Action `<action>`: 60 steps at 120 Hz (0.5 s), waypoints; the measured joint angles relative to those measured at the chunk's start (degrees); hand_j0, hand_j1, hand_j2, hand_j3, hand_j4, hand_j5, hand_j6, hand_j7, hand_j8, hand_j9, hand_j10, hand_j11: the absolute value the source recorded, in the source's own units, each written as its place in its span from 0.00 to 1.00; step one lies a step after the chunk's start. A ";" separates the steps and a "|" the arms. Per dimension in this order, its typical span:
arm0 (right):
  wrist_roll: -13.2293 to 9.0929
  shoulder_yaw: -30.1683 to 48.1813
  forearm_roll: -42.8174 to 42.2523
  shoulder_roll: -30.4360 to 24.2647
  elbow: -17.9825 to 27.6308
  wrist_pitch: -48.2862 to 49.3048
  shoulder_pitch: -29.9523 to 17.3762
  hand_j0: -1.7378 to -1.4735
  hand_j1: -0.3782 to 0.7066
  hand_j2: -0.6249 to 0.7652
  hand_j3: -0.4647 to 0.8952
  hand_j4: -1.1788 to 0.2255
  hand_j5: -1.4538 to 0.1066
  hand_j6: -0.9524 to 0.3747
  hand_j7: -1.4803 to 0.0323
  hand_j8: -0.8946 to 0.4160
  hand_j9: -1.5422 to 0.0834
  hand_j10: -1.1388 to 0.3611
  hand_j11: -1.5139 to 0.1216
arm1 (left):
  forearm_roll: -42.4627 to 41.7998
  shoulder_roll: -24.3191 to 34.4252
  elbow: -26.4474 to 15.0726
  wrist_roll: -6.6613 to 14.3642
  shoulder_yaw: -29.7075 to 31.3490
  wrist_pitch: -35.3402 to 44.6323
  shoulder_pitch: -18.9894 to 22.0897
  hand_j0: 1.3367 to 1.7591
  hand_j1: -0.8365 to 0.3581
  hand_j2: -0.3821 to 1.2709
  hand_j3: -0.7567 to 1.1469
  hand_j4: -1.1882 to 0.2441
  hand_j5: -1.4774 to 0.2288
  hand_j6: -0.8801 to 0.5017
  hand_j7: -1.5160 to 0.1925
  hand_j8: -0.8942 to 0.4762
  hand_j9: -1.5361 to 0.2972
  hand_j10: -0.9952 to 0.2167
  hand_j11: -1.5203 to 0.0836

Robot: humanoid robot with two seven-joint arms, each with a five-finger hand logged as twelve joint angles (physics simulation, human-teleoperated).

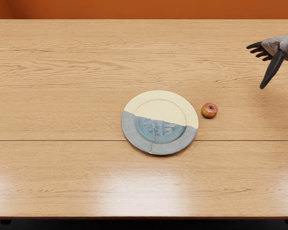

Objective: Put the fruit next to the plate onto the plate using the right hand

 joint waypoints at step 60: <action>-17.11 0.43 -0.33 7.63 1.17 0.00 5.41 0.30 0.05 0.45 0.34 0.82 0.91 0.70 0.96 0.67 0.93 0.75 0.91 | 0.00 0.00 0.00 0.00 0.00 0.00 0.00 0.76 0.99 0.23 0.40 0.83 0.87 0.64 0.89 0.65 0.84 0.82 0.95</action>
